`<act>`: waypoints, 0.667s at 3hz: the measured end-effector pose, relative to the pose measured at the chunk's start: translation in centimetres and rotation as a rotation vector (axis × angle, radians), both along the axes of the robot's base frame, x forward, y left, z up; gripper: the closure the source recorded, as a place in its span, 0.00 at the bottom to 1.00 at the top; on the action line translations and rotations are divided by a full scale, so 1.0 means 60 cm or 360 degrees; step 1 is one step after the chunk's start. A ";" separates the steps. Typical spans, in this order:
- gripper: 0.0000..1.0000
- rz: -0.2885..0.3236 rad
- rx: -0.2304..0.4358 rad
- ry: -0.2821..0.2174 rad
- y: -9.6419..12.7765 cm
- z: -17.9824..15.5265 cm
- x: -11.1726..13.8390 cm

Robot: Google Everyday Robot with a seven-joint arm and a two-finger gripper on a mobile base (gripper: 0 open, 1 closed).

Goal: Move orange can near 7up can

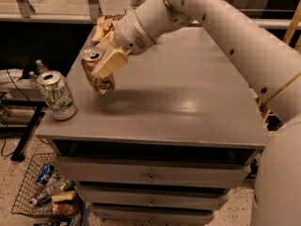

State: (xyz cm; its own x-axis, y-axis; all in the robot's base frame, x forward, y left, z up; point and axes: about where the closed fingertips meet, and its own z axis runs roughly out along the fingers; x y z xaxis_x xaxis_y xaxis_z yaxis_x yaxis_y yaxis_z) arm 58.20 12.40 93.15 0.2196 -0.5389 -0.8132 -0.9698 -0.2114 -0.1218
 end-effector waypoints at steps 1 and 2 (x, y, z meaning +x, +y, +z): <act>1.00 0.0075 0.0013 0.0015 0.029 -0.007 -0.020; 1.00 0.0141 0.0035 0.0031 0.055 -0.011 -0.041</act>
Offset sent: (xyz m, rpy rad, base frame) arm -0.0384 0.0476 -0.0074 0.0401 0.0289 0.1301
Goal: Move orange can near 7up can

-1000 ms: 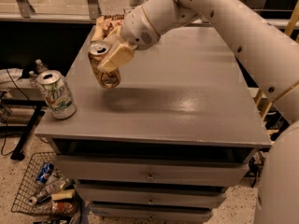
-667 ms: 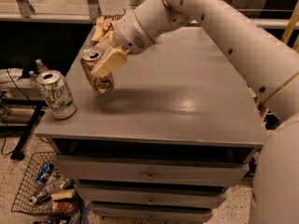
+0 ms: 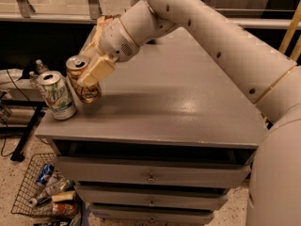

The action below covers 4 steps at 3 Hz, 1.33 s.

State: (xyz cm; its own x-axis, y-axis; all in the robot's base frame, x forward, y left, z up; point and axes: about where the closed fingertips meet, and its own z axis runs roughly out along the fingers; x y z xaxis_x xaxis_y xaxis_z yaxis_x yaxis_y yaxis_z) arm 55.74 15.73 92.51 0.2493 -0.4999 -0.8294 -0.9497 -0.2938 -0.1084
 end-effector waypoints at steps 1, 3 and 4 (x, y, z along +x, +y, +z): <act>1.00 0.0043 0.0014 0.0020 0.018 -0.014 -0.005; 1.00 0.0042 0.0007 0.0086 0.006 -0.068 0.008; 0.82 0.0043 0.0007 0.0087 0.007 -0.066 0.008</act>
Offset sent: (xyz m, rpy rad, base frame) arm 0.0050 0.0064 -0.0423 0.0139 0.0532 0.0325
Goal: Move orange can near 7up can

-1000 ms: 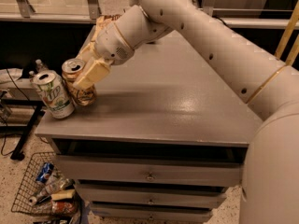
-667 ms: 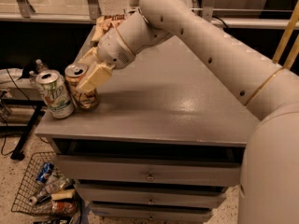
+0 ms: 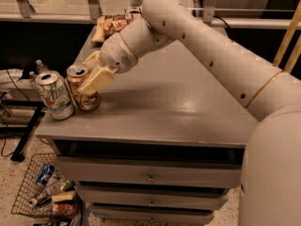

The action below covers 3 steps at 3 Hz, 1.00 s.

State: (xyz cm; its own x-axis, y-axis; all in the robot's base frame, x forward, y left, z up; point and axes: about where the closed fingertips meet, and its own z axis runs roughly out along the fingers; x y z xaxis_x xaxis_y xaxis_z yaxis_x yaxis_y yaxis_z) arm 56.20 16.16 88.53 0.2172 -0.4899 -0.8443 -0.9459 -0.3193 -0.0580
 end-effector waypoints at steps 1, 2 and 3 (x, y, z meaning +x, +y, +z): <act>0.59 0.0000 0.0000 0.0000 0.000 0.001 0.000; 0.35 0.0001 0.0000 0.0000 0.000 0.001 0.000; 0.12 0.0008 0.0000 0.0003 0.004 0.000 -0.002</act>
Offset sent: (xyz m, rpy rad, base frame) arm 0.0000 0.0001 0.0006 0.0000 0.0001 0.0001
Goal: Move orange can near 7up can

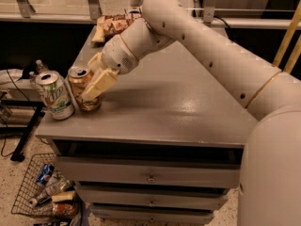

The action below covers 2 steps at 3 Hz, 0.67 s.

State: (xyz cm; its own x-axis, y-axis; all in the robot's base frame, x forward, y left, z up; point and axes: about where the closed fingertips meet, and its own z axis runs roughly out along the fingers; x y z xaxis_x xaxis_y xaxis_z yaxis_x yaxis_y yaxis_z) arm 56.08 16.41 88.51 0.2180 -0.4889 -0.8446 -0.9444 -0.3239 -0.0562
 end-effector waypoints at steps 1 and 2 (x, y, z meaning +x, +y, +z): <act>0.00 0.0006 0.0000 0.0002 0.003 -0.001 -0.001; 0.00 -0.0010 -0.0010 -0.0027 -0.013 0.005 -0.010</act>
Offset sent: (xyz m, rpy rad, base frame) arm -0.0107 -0.0267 0.0094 -0.0151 -0.0462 -0.0296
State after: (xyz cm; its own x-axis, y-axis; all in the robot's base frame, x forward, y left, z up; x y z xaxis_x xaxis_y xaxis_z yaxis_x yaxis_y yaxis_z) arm 55.47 15.61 88.79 0.2294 -0.4957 -0.8377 -0.9453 -0.3184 -0.0705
